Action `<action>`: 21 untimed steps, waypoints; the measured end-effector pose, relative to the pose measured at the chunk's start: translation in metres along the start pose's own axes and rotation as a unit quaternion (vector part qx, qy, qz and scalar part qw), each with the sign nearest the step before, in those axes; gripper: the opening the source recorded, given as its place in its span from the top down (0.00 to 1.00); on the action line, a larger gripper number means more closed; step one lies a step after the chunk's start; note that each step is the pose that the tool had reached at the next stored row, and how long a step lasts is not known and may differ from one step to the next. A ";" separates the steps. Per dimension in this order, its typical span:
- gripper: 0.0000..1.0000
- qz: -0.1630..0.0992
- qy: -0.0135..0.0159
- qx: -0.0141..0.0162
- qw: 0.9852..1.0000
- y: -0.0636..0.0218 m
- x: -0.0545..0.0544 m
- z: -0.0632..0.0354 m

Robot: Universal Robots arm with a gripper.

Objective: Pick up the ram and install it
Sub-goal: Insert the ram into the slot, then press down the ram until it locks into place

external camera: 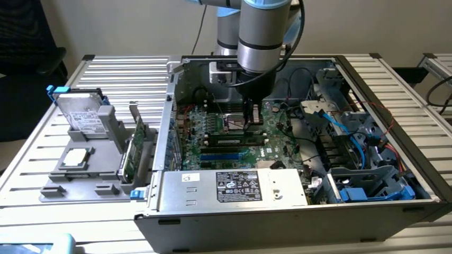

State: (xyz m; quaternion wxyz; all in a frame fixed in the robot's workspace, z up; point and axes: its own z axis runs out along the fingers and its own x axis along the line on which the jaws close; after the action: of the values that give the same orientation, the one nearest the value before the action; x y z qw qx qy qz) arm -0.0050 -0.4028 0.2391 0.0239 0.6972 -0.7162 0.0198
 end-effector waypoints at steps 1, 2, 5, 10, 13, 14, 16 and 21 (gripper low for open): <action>0.73 0.000 0.000 0.000 1.000 0.0000 0.000 0.0000; 0.73 0.000 0.000 0.000 1.000 0.0000 0.000 0.0000; 0.73 0.000 0.000 0.000 1.000 0.0000 0.000 0.0000; 0.89 0.000 0.000 0.000 1.000 0.0000 0.000 0.0000; 0.89 0.000 0.000 0.000 1.000 0.0000 0.000 0.0000; 0.89 0.000 0.000 0.000 1.000 0.0000 0.000 0.0000; 0.89 0.000 0.000 0.000 1.000 -0.0022 0.000 0.0007; 0.89 0.000 0.000 0.000 1.000 -0.0110 -0.001 0.0016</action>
State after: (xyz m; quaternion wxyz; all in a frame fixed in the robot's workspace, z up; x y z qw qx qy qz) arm 0.0059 -0.4026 0.2374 0.0238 0.6972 -0.7162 0.0200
